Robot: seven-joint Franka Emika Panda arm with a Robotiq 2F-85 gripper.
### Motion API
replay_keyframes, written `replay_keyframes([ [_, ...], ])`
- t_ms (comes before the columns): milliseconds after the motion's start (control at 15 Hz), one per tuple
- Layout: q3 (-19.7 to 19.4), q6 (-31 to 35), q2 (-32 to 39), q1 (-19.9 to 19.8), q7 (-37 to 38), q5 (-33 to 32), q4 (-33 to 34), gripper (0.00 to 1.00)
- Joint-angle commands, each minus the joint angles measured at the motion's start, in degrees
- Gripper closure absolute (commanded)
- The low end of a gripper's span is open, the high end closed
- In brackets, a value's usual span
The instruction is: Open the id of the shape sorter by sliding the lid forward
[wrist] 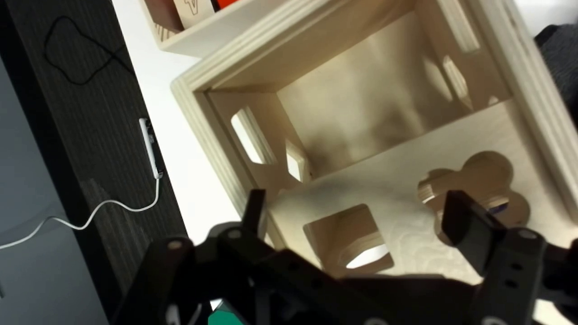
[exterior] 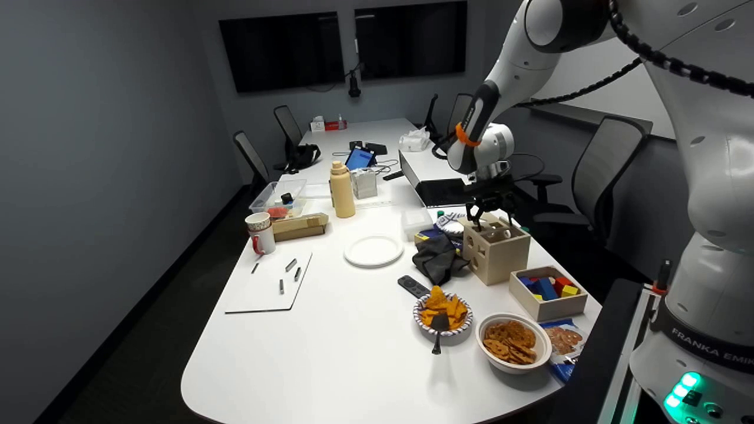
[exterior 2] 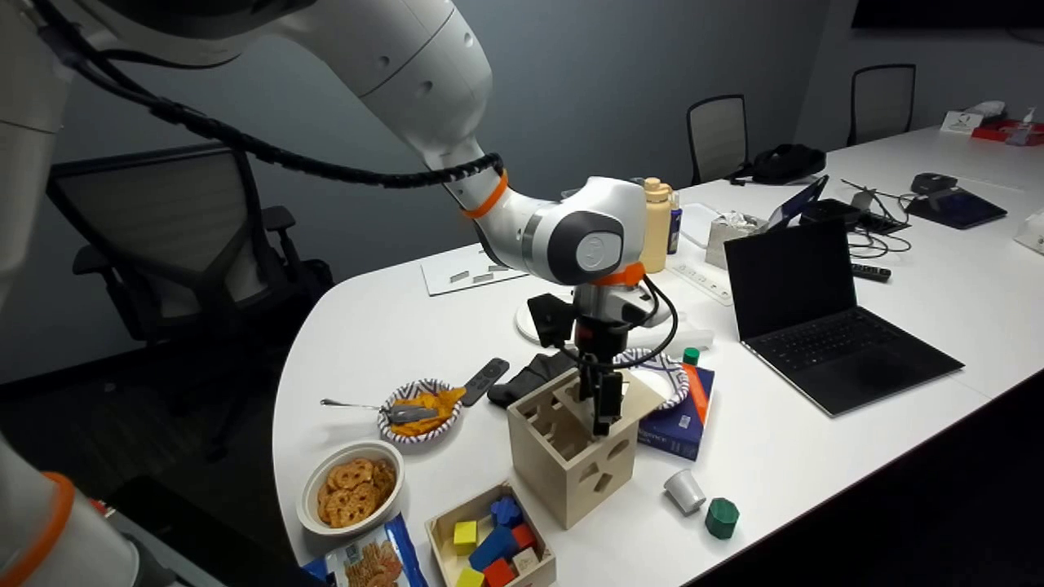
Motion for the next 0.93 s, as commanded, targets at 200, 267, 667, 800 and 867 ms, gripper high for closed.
replay_keyframes([
  [200, -0.81, -0.09, -2.70, 0.76, -2.07, 0.94, -1.53, 0.00],
  [267, -0.80, -0.03, -3.17, 0.84, -2.19, 0.88, -1.81, 0.00],
  [667, -0.03, 0.43, -8.11, 1.12, -4.40, 1.20, -4.43, 0.00],
  [800, -0.12, 0.13, -9.95, 1.44, -4.94, 0.81, -5.20, 0.00],
  [867, -0.16, 0.07, -10.79, 1.58, -5.09, 0.62, -5.58, 0.00],
])
